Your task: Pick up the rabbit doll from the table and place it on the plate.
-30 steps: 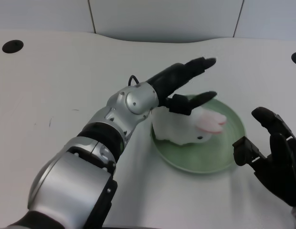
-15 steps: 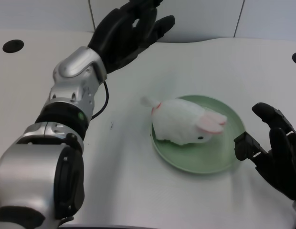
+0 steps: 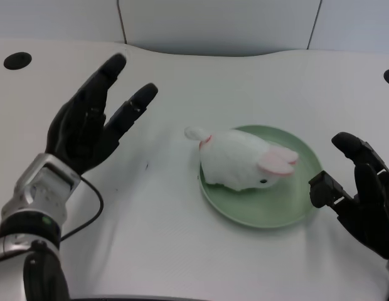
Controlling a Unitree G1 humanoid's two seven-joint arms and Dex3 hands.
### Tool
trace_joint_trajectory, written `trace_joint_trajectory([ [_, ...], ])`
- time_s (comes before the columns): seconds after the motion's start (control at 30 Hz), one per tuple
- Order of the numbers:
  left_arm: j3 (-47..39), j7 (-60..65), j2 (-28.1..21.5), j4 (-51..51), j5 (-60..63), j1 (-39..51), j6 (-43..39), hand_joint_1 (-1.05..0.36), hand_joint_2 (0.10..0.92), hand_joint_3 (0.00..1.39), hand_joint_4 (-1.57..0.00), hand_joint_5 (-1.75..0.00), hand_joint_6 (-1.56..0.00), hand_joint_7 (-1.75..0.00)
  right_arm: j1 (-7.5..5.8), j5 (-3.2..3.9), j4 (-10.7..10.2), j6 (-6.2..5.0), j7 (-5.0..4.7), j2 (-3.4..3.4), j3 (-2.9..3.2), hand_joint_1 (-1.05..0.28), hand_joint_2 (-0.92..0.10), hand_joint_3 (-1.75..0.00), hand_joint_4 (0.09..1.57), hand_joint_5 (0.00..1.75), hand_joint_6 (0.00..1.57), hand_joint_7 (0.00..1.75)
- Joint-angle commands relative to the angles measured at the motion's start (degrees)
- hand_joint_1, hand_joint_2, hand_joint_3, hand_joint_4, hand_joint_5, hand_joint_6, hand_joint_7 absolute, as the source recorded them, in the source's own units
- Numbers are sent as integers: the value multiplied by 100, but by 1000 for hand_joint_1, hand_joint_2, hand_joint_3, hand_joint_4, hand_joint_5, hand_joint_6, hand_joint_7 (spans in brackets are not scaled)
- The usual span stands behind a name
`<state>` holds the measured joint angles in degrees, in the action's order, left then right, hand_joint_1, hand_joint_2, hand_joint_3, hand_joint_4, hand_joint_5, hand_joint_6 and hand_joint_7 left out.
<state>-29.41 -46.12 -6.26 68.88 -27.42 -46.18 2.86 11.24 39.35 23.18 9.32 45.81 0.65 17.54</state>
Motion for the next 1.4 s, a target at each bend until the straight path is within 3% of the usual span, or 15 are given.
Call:
trace_joint_trajectory([
  [0.03, 28, 11, -10, -328, -75, 536, 270, -549, 921, 382, -247, -830, -465, -35, 30, 13, 85, 14, 0, 117, 79, -641, -921, -213, 583, 1746, 601, 1302],
  [0.2, -22, 40, 48, -1055, -308, 1217, 712, -555, 921, 325, -310, -939, -544, -58, 62, 19, 141, -12, -9, 123, 93, -642, -921, -217, 580, 1746, 601, 1304],
  [0.37, 0, 203, 155, -2435, -709, 2143, 1470, -570, 921, 305, -377, -979, -625, -88, 127, -43, 245, -33, -55, 182, 102, -653, -921, -215, 593, 1746, 615, 1319],
  [0.47, 151, 324, 301, -3261, -795, 2716, 1694, -587, 921, 304, -414, -999, -641, -89, 167, -24, 339, 15, -43, 236, 132, -650, -921, -214, 594, 1746, 608, 1320],
  [0.57, 275, 436, 405, -3780, -841, 3097, 1824, -595, 921, 333, -431, -1061, -663, -86, 187, -61, 421, -32, -43, 283, 151, -653, -921, -216, 596, 1746, 615, 1322],
  [0.63, 318, 557, 466, -3981, -838, 3265, 1842, -598, 921, 348, -417, -1117, -684, -87, 236, -45, 586, -73, 46, 338, 211, -649, -921, -216, 596, 1746, 611, 1319],
  [0.7, 327, 649, 532, -4077, -832, 3385, 1777, -604, 921, 367, -353, -1293, -718, -96, 294, -25, 770, -98, 148, 401, 280, -635, -921, -218, 585, 1746, 595, 1314],
  [0.9, 325, 714, 577, -3721, -827, 3251, 1625, -607, 921, 352, -229, -1557, -727, -191, 420, 3, 1099, -88, 291, 545, 416, -629, -921, -192, 582, 1746, 619, 1252],
  [0.97, 343, 706, 576, -3632, -826, 3170, 1589, -610, 921, 334, -267, -1507, -556, -586, 454, -3, 1157, -65, 300, 570, 455, -629, -921, -179, 584, 1746, 645, 1207],
  [1.07, 387, 647, 584, -3616, -834, 3126, 1526, -607, 921, 355, -312, -1484, -497, -781, 484, -19, 1203, -50, 336, 585, 483, -630, -921, -168, 578, 1746, 654, 1180],
  [1.27, 452, 576, 502, -3462, -796, 3065, 1384, -613, 921, 368, -327, -1474, -501, -822, 488, -73, 1203, -127, 326, 547, 461, -641, -921, -156, 571, 1746, 668, 1145],
  [1.4, 467, 559, 440, -3394, -800, 3017, 1375, -612, 921, 363, -334, -1472, -497, -830, 497, -55, 1166, -82, 275, 506, 460, -636, -921, -149, 570, 1746, 674, 1140],
])
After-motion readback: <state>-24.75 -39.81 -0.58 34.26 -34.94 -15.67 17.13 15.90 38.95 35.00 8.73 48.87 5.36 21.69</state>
